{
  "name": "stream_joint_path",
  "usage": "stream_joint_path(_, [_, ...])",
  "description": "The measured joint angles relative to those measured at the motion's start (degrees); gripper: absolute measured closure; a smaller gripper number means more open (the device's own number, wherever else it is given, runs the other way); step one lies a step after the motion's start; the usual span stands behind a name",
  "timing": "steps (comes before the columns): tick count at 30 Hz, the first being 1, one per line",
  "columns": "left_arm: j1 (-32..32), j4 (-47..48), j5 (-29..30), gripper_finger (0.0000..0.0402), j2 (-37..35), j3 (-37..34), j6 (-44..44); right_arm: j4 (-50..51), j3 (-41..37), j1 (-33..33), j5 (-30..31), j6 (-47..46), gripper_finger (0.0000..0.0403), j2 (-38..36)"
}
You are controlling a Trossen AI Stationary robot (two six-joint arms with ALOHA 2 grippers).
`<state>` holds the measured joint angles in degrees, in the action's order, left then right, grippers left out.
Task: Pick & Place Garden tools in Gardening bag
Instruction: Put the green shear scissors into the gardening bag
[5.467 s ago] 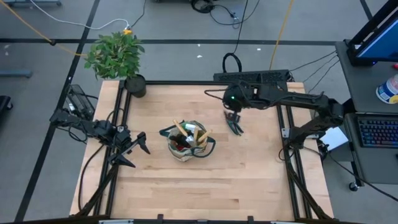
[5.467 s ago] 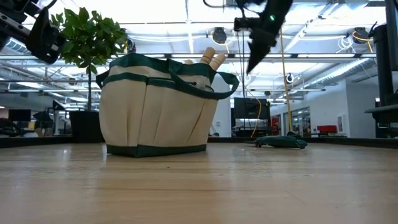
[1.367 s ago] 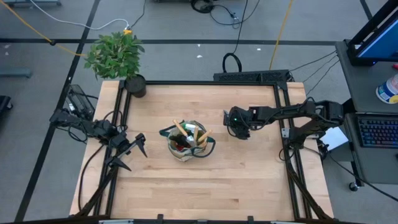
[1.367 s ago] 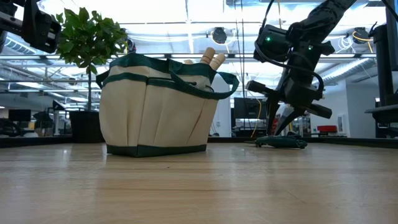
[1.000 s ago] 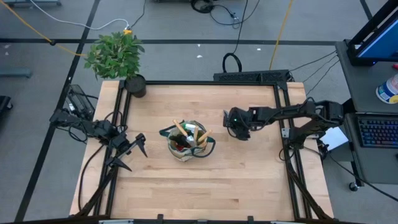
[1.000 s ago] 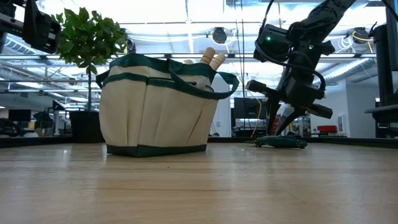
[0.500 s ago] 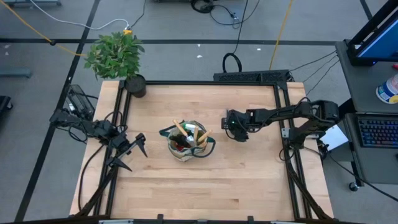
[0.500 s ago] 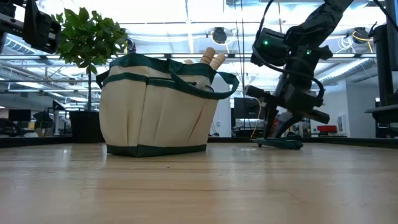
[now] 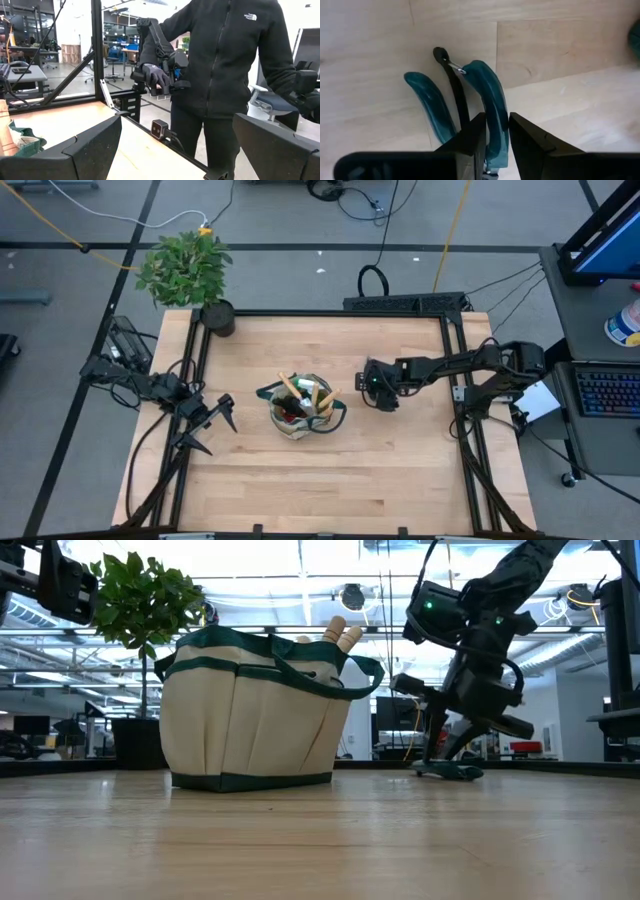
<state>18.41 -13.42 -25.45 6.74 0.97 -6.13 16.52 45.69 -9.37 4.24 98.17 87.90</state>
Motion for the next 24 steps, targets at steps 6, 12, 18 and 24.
stream_joint_path(6, [0.0, -0.1, 0.0, 0.0011, 0.0, 0.0, 0.0, -0.2, 0.0, 0.0, -0.1, -1.7, 0.0328, 1.4])
stream_joint_path(12, [0.0, -0.2, 0.1, 0.0011, 0.0, 0.0, 0.0, -2.3, 0.2, 0.0, 0.3, -4.3, 0.0328, 5.2])
stream_joint_path(18, [0.0, -0.2, 0.1, 0.0011, 0.0, 0.0, -0.1, -5.9, 0.2, 0.0, 0.5, -11.0, 0.0328, 6.7])
stream_joint_path(24, [0.0, -0.2, 0.1, 0.0011, 0.0, 0.0, -0.1, -5.9, 0.2, 0.0, 0.4, -16.8, 0.0328, 6.8])
